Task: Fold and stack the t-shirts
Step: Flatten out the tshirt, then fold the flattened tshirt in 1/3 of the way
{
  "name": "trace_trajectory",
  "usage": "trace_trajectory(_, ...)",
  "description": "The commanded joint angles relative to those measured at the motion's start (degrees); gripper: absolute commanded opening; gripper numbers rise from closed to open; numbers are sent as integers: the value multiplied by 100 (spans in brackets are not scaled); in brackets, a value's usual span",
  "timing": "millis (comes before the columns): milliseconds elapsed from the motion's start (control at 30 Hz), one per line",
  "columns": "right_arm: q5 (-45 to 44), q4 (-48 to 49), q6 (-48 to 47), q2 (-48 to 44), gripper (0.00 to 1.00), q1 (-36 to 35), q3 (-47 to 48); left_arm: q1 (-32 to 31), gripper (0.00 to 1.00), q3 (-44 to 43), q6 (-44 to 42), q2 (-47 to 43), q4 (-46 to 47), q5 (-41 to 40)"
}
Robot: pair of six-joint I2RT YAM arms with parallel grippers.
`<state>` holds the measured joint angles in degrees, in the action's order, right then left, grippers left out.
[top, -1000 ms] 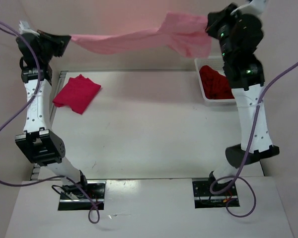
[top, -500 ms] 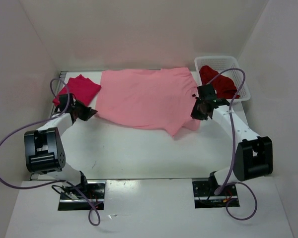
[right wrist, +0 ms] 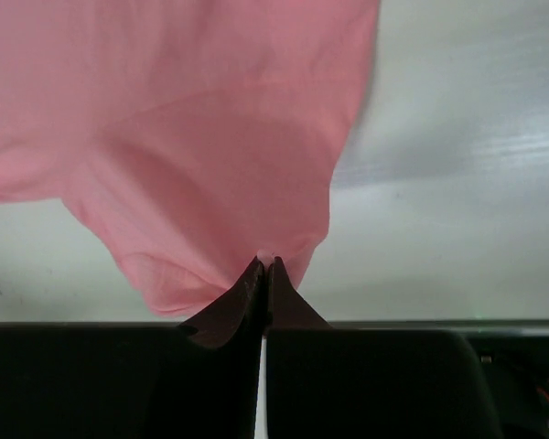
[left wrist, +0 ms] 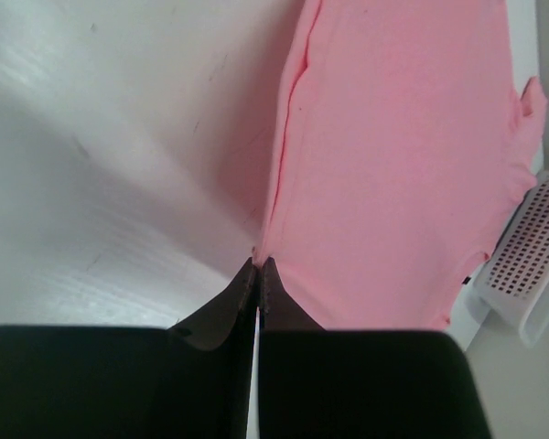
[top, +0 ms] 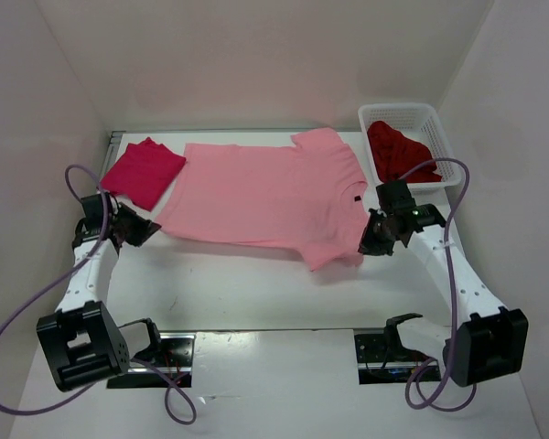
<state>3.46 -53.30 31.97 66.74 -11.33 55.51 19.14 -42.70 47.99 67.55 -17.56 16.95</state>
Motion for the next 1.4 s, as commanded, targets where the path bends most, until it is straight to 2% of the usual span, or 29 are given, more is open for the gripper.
trace_trajectory(0,216,-699,126,-486,0,-1,-75,55,0,139,-360,-434,-748,-16)
trace_trajectory(233,23,-542,126,-118,0,-1,101,55,0,288,-422,-207,-872,-16)
trace_trajectory(333,-126,-182,73,338,0,-1,355,55,0,157,-422,21,-574,-130)
trace_trajectory(467,-197,686,-111,1226,0,131,558,55,0,-308,-299,899,-283,-78)
trace_trajectory(633,-461,1128,-164,2070,0,131,1242,-173,0,-687,-184,1620,85,-183)
trace_trajectory(1033,-917,1252,-560,3968,0,131,3273,-428,0,-1820,131,2807,402,-236)
trace_trajectory(1367,-1173,1182,-560,4558,0,298,4222,-481,0,-2611,27,3633,350,-350)
